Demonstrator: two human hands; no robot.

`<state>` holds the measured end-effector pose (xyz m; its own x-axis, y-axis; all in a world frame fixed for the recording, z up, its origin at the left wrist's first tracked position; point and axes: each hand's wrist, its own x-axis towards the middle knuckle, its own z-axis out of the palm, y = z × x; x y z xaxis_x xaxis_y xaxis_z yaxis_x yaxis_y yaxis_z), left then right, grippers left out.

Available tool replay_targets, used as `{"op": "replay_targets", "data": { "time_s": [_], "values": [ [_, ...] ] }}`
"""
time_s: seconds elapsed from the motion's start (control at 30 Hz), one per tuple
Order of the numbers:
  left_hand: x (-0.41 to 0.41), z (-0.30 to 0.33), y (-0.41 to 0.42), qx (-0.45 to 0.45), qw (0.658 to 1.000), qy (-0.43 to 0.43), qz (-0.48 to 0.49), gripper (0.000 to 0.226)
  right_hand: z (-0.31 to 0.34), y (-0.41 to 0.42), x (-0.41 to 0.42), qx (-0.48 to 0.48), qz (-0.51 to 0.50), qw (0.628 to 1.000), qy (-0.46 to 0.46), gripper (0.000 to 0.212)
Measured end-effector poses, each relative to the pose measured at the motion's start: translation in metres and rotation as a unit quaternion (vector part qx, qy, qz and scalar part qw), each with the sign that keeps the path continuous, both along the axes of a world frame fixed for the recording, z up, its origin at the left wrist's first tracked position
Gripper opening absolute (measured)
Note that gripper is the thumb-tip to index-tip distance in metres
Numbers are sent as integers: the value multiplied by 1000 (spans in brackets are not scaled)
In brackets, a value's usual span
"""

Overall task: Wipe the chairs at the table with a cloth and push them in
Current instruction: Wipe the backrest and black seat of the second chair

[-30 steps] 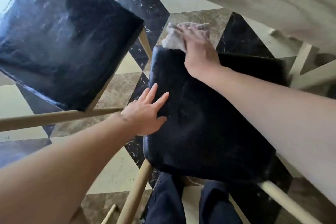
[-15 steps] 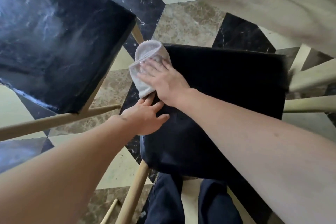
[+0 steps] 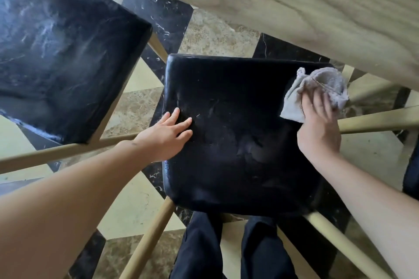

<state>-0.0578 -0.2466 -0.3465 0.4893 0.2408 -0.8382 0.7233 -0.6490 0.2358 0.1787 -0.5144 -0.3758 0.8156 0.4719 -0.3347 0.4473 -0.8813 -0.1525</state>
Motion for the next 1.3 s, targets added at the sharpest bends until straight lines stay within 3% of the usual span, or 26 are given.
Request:
{"op": "replay_targets", "data": {
  "time_s": [0.13, 0.2, 0.27, 0.37, 0.43, 0.5, 0.57, 0.67, 0.77, 0.9, 1.03, 1.13, 1.23, 1.3],
  "values": [
    [2, 6, -1, -8, 999, -26, 21, 53, 0, 60, -2, 79, -194, 978, 3, 79],
    [3, 8, 2, -38, 995, -42, 84, 54, -2, 108, -3, 115, -263, 958, 24, 79],
    [4, 14, 10, -101, 963, -67, 239, 61, -5, 155, -20, 127, -183, 974, 51, 83],
    [3, 21, 35, -211, 855, -102, 464, 69, -7, 200, -84, 137, 116, 978, 105, 83],
    [2, 22, 49, -197, 794, -132, 560, 68, -9, 202, -126, 134, 227, 958, 117, 73],
    [3, 19, 55, -107, 775, -176, 598, 67, -11, 189, -149, 120, 258, 952, 116, 69],
    [5, 13, 54, -36, 811, -192, 551, 69, -11, 167, -162, 89, 310, 941, 105, 70],
    [11, 12, 44, -34, 871, -214, 442, 57, -14, 121, -181, 92, 411, 900, 110, 67],
    [17, 8, 34, 27, 904, -234, 356, 42, -17, 64, -197, 75, 554, 824, 86, 64],
    [13, 0, 24, 60, 933, -179, 307, 85, -10, 5, -197, 46, 665, 739, 97, 55],
    [7, -5, 12, 85, 960, -171, 205, 98, -3, -29, -181, -14, 776, 614, 144, 45],
    [-1, -8, 9, 83, 972, -149, 160, 104, 2, -35, -161, -60, 842, 521, 127, 45],
    [-2, -6, 15, 91, 976, -149, 132, 106, -5, -18, -144, -22, 856, 504, 112, 55],
    [-2, -6, 21, 88, 977, -154, 117, 105, -6, 0, -132, 5, 849, 516, 116, 46]
  ]
}}
